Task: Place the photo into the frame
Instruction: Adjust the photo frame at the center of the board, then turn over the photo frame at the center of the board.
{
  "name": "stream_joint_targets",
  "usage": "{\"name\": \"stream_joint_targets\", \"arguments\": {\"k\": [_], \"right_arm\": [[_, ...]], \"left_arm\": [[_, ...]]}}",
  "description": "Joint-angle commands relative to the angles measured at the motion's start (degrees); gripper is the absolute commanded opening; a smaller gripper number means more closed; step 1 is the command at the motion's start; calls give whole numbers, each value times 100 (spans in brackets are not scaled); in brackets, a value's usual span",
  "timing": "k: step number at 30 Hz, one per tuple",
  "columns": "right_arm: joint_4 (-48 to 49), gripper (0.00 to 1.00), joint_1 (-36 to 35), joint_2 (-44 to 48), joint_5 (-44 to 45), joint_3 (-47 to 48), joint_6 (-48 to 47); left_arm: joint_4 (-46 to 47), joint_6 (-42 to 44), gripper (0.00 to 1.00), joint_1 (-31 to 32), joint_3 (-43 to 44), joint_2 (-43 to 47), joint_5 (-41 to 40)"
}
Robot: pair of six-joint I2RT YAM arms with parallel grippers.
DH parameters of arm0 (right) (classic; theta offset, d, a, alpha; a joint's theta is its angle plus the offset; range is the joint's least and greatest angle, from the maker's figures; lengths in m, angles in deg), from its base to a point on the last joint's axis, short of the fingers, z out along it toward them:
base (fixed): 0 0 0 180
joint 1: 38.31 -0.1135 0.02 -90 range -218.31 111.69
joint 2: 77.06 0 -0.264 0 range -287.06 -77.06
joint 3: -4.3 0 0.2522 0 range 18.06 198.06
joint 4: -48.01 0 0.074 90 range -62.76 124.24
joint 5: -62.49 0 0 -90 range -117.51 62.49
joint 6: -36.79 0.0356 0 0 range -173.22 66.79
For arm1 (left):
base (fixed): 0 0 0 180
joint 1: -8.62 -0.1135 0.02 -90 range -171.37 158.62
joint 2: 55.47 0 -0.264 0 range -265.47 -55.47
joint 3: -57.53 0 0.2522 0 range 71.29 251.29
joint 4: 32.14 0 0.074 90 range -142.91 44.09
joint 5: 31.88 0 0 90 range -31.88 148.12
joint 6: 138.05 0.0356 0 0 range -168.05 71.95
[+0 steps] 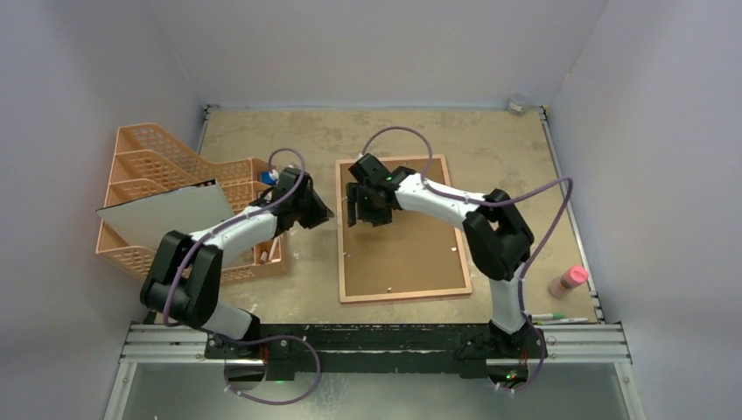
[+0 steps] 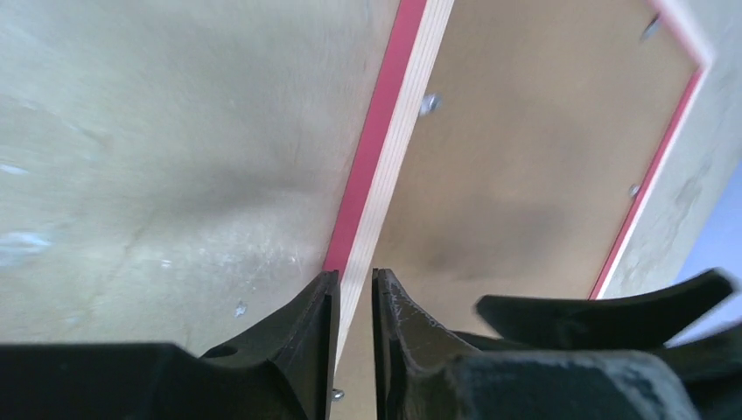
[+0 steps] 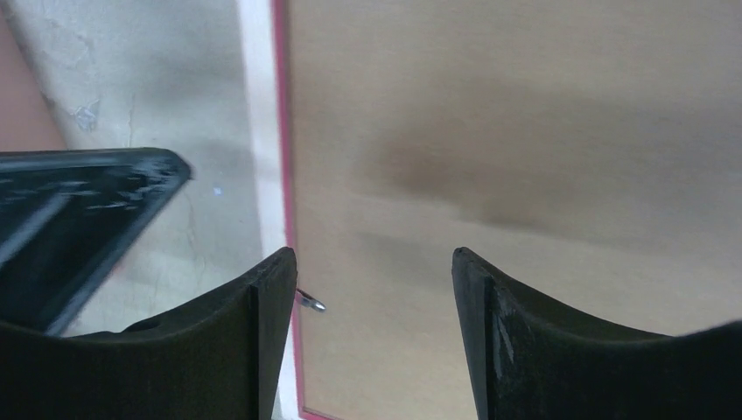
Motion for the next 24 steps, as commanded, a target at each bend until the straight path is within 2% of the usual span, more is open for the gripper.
{"name": "stream_joint_targets", "arguments": {"k": [1, 6, 14, 24], "right_arm": [[-564, 69, -415, -363, 560, 825, -81], [-1006, 67, -800, -1050, 1039, 1720, -152], [-1998, 55, -1075, -2021, 1795, 2950, -53], [-2210, 38, -1193, -2404, 2286, 3335, -37]], "left_arm": [[-662, 430, 24, -249, 399, 714, -1210], [-1011, 539, 28, -651, 343, 894, -1446], [-741, 554, 29, -1001, 31, 880, -876], [-432, 654, 29, -1033, -246, 876, -493]]}}
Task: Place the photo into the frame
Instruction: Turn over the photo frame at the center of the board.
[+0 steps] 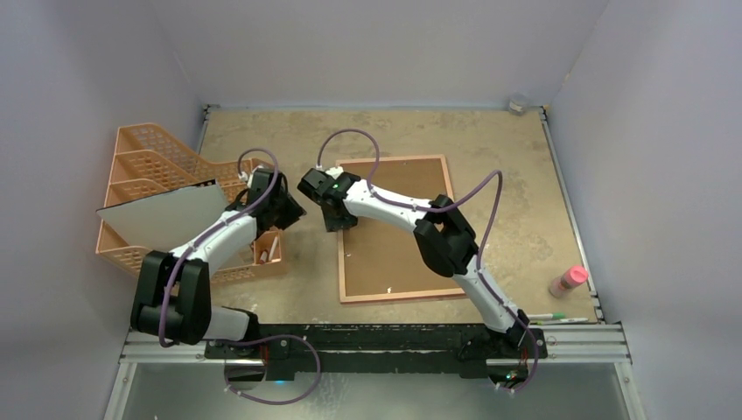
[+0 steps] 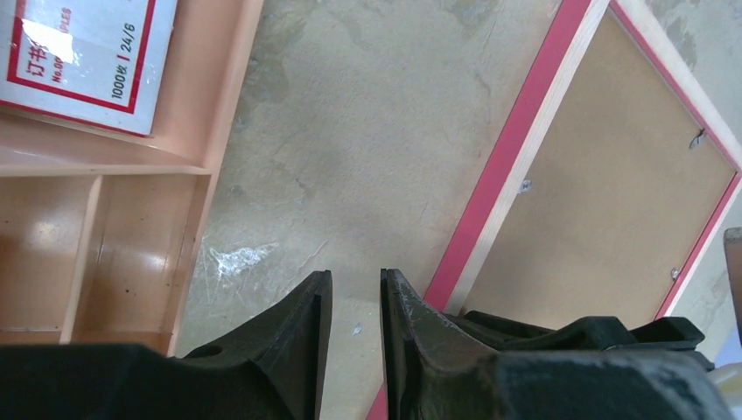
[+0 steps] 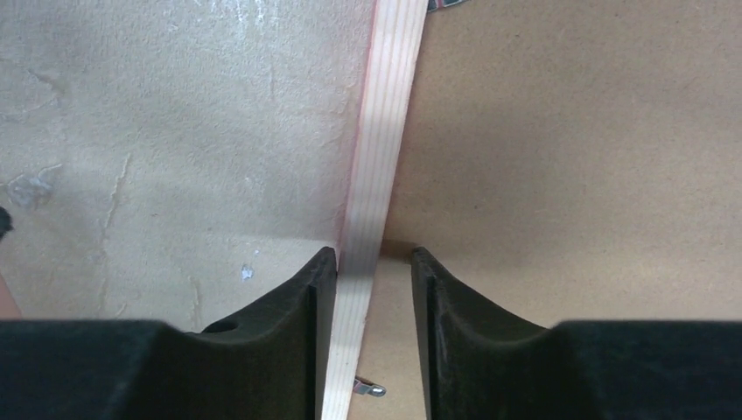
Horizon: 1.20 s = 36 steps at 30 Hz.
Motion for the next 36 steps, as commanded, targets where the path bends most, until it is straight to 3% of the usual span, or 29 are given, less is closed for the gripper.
{"name": "stream_joint_targets", "arguments": {"k": [1, 8, 11, 20, 27, 36], "right_arm": [[-467, 35, -43, -228, 514, 313, 58], [-690, 13, -40, -360, 513, 564, 107], [-674, 0, -12, -212, 507, 624, 223], [-406, 0, 406, 467, 44, 925, 133], [-190, 0, 687, 754, -508, 914, 135], [199, 0, 895, 1084, -1022, 864, 178]], "left_arm": [[266, 136, 29, -53, -111, 40, 145], [546, 215, 30, -54, -436, 147, 171], [864, 255, 38, -49, -636, 179, 639], [2049, 188, 57, -36, -1193, 501, 1676], [3166, 165, 63, 149, -1622, 636, 2597], [4763, -395, 68, 409, -1713, 77, 4076]]}}
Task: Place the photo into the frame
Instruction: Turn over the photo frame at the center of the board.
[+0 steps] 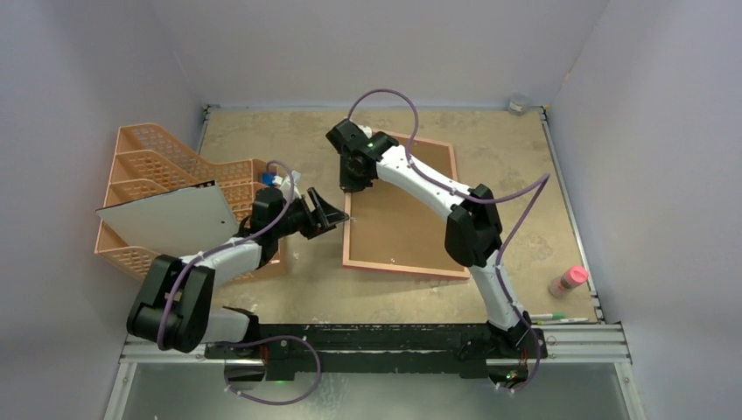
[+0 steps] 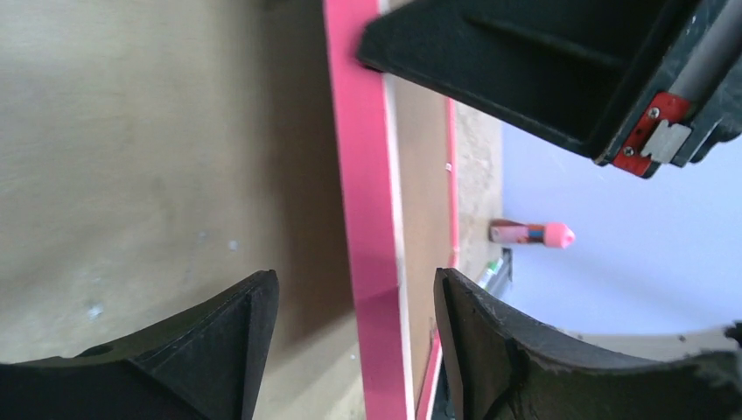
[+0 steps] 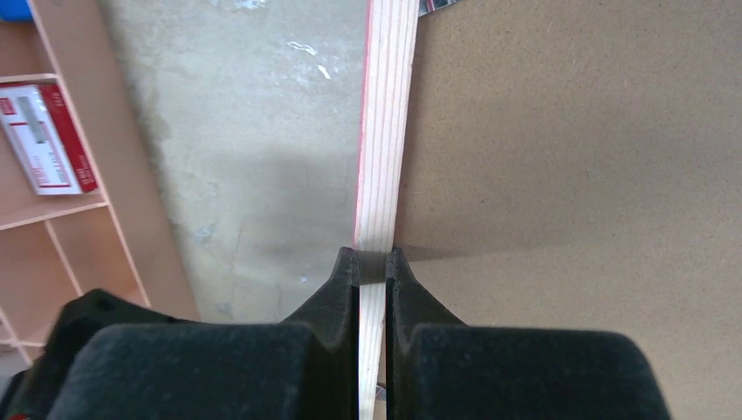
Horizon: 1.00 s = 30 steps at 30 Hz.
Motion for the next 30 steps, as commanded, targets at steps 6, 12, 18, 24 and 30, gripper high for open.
{"name": "stream_joint_targets", "arguments": {"k": [6, 12, 18, 24, 30], "right_arm": [[486, 0, 18, 502, -437, 305, 29], [588, 0, 101, 652, -509, 166, 124], [553, 16, 329, 937, -524, -49, 129], [489, 61, 793, 1562, -299, -154, -1], [644, 75, 1287, 2336, -291, -523, -95]], "left_arm": [[1727, -740, 62, 205, 33, -678, 1307], [1778, -862, 25, 280, 115, -756, 1208], [1256, -591, 0, 280, 433, -469, 920], [-967, 519, 0, 222, 1716, -229, 529], [-3596, 1698, 0, -109, 3539, -343, 99]]}}
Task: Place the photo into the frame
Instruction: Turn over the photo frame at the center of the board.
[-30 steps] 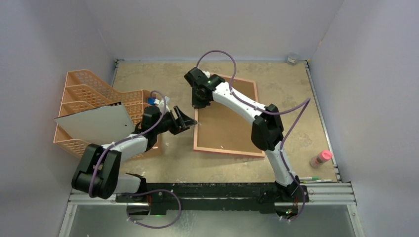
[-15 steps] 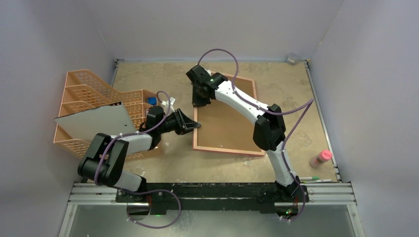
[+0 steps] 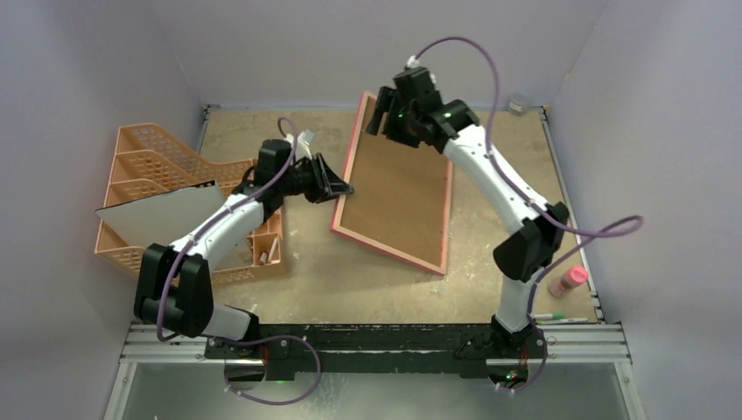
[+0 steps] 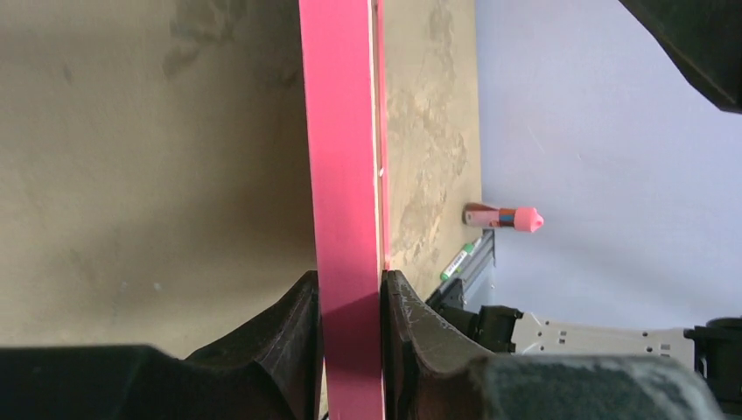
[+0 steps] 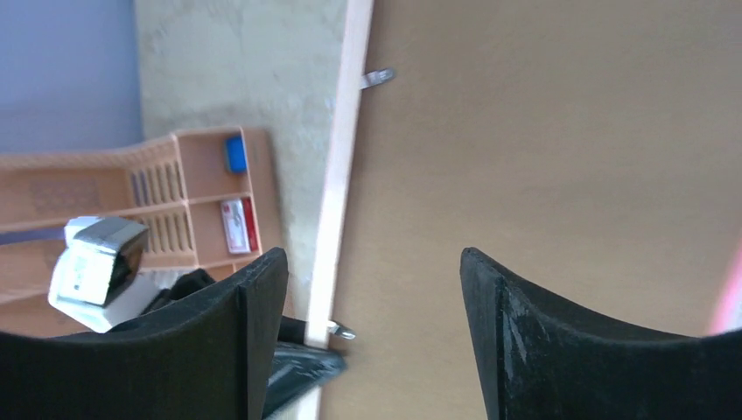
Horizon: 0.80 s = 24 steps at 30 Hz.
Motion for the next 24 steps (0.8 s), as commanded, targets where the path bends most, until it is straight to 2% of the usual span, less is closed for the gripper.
{"name": "stream_joint_targets", "arguments": {"k": [1, 6, 11, 14, 18, 20, 24], "right_arm": [[281, 75, 311, 763, 60, -402, -131], [709, 75, 539, 1312, -348, -1078, -154], [949, 74, 633, 1441, -942, -1388, -81], [1028, 74, 653, 1374, -1277, -1393, 89], [1405, 80, 656, 1271, -1786, -1373, 437], [1682, 88, 655, 1242, -2072, -1377, 618], [2162, 91, 662, 1030, -2553, -1128, 870]], "left_arm": [[-1985, 1559, 0, -317, 1542, 185, -644], [-3364, 2316, 0, -421, 2900, -24, -1482], [-4173, 2934, 0, -414, 4127, -214, -2371], [-4651, 3231, 0, -365, 5048, -510, -2520], [-4997, 3661, 0, -38, 5703, -871, -2929], [-5247, 3807, 0, 127, 5998, -1021, -3197], [-5560, 4037, 0, 454, 6521, -1274, -3683]]}}
